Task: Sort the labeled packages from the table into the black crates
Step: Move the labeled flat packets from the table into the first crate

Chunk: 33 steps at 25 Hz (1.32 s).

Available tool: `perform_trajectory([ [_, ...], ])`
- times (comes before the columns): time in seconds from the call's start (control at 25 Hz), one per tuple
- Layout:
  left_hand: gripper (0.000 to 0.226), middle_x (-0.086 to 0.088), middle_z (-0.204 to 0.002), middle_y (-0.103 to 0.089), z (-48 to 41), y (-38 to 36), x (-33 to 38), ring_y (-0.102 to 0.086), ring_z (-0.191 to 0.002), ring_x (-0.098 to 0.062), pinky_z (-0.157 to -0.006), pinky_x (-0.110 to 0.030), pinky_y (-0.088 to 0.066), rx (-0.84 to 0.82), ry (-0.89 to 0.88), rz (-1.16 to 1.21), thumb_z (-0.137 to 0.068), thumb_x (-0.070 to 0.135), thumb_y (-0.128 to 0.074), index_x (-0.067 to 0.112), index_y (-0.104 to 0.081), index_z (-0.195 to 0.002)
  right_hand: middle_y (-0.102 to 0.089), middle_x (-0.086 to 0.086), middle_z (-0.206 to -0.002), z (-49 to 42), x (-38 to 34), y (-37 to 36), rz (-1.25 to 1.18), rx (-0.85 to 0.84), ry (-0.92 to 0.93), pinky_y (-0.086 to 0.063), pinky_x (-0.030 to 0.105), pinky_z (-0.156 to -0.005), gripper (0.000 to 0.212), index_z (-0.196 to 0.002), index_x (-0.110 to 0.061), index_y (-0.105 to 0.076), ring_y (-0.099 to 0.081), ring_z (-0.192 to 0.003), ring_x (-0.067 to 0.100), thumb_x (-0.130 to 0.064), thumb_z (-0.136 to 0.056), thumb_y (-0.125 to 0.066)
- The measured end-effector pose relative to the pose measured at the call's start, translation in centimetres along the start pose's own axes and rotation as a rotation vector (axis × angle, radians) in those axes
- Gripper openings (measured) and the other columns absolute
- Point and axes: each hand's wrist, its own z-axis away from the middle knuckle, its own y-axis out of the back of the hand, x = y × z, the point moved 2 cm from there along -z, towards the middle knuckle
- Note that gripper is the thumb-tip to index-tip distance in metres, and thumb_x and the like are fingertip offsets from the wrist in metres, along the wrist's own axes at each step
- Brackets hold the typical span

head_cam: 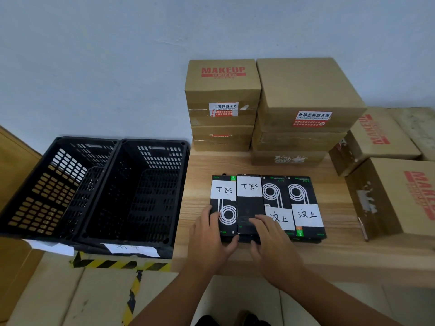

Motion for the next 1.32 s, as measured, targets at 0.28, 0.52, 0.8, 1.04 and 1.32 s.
perform_trajectory([
  [0.28, 0.07, 0.001, -0.15, -0.043, 0.8, 2.3, 0.7, -0.041, -0.139, -0.017, -0.11, -0.025, -0.039, 0.083, 0.233, 0.367, -0.082, 0.032, -0.077, 0.014, -0.047, -0.142, -0.04, -0.005, -0.15, 0.5, -0.3, 0.7, -0.003, 0.014, 0.016, -0.037, 0.026, -0.114, 0.053, -0.148, -0.019, -0.042, -0.04, -0.136, 0.011, -0.025, -0.097, -0.056],
  [0.52, 0.04, 0.025, -0.123, -0.068, 3.8, 8.5, 4.0, -0.063, -0.112, 0.008, -0.087, -0.016, -0.054, 0.048, 0.469, 1.107, -0.09, 0.032, -0.073, 0.058, -0.062, -0.12, -0.055, -0.009, -0.135, -0.1, -2.6, 5.7, -0.615, -0.053, -0.307, -0.043, 0.023, -0.1, 0.053, -0.144, -0.024, -0.049, -0.052, -0.12, 0.005, -0.047, -0.098, -0.062],
  [0.8, 0.059, -0.008, -0.128, -0.072, 4.4, 11.7, 8.0, -0.067, -0.121, -0.025, -0.102, -0.044, -0.053, -0.04, 0.415, 1.544, -0.075, 0.048, -0.069, 0.023, -0.07, -0.128, -0.075, 0.01, -0.12, -1.0, -5.4, 10.6, -1.49, -0.265, -0.409, -0.059, 0.036, -0.091, 0.036, -0.13, -0.015, -0.066, -0.072, -0.113, 0.025, -0.036, -0.101, -0.06],
  [1.04, 0.043, -0.011, -0.122, -0.075, 4.4, 13.1, 8.8, -0.071, -0.114, -0.027, -0.088, -0.035, -0.061, -0.047, 0.424, 1.528, -0.097, 0.03, -0.056, 0.011, -0.061, -0.135, -0.076, 0.012, -0.116, -0.5, -5.5, 11.1, -1.62, -0.154, -0.43, -0.06, 0.032, -0.078, 0.031, -0.122, -0.011, -0.072, -0.074, -0.106, 0.026, -0.026, -0.096, -0.068],
  [1.32, 0.02, 0.022, -0.114, -0.072, 4.1, 16.0, 8.0, -0.07, -0.095, -0.008, -0.08, -0.024, -0.059, 0.114, 0.276, 0.965, -0.096, 0.033, -0.07, 0.041, -0.075, -0.113, -0.08, 0.008, -0.099, 0.2, -3.6, 11.4, -1.441, 0.0, -0.526, -0.063, 0.031, -0.069, 0.022, -0.113, -0.006, -0.073, -0.078, -0.09, 0.023, -0.009, -0.091, -0.074],
])
